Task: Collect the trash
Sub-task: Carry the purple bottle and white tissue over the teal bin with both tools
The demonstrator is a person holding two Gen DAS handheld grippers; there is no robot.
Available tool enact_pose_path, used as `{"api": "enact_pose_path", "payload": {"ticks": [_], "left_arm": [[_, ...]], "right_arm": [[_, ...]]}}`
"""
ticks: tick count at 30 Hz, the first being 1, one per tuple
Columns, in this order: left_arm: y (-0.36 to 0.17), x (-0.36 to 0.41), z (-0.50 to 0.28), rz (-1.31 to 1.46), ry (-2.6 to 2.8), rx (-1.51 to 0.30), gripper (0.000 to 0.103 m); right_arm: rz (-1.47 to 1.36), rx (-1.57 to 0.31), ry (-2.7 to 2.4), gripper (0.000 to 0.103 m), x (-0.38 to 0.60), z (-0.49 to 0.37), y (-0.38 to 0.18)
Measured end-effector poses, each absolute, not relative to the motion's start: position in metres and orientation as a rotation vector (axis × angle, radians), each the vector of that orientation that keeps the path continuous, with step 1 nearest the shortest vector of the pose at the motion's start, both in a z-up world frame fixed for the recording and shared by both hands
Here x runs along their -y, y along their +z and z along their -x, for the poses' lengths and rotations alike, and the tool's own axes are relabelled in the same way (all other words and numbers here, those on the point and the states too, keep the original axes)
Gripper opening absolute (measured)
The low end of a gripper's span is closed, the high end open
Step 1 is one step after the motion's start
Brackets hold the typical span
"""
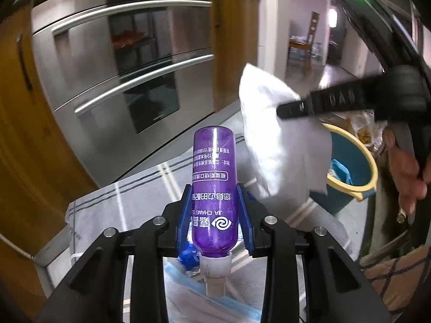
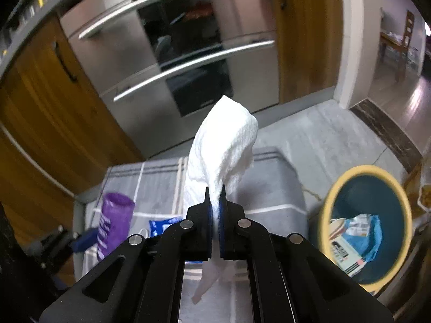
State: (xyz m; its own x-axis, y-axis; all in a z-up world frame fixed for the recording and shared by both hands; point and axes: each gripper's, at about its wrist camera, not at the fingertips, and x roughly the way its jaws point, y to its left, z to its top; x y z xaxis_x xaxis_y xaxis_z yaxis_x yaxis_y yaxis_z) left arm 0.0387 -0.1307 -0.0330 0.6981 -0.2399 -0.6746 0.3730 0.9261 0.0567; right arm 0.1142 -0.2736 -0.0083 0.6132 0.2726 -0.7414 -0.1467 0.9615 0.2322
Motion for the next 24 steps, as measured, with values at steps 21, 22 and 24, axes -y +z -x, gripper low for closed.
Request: {"api": "enact_pose_path", "payload": {"ticks": [21, 22, 24], "left_arm": [[-0.030, 0.269, -0.012, -0.269, -0.600, -0.692, 0.032], [-0.031, 0.276, -0.011, -0.271, -0.614, -0.694, 0.032], [-0.035, 0.292, -0.011, -0.286, -0.636, -0.690, 0.032]], "right_arm": [[-0.304, -0.845, -0.101, 0.005, 0.472, -0.097, -0.024], [-0.319, -0.852, -0.114, 0.005, 0.479, -0.097, -0.029], [-0.342, -0.869, -0.144, 0.005, 0.494, -0.098, -0.040]]}}
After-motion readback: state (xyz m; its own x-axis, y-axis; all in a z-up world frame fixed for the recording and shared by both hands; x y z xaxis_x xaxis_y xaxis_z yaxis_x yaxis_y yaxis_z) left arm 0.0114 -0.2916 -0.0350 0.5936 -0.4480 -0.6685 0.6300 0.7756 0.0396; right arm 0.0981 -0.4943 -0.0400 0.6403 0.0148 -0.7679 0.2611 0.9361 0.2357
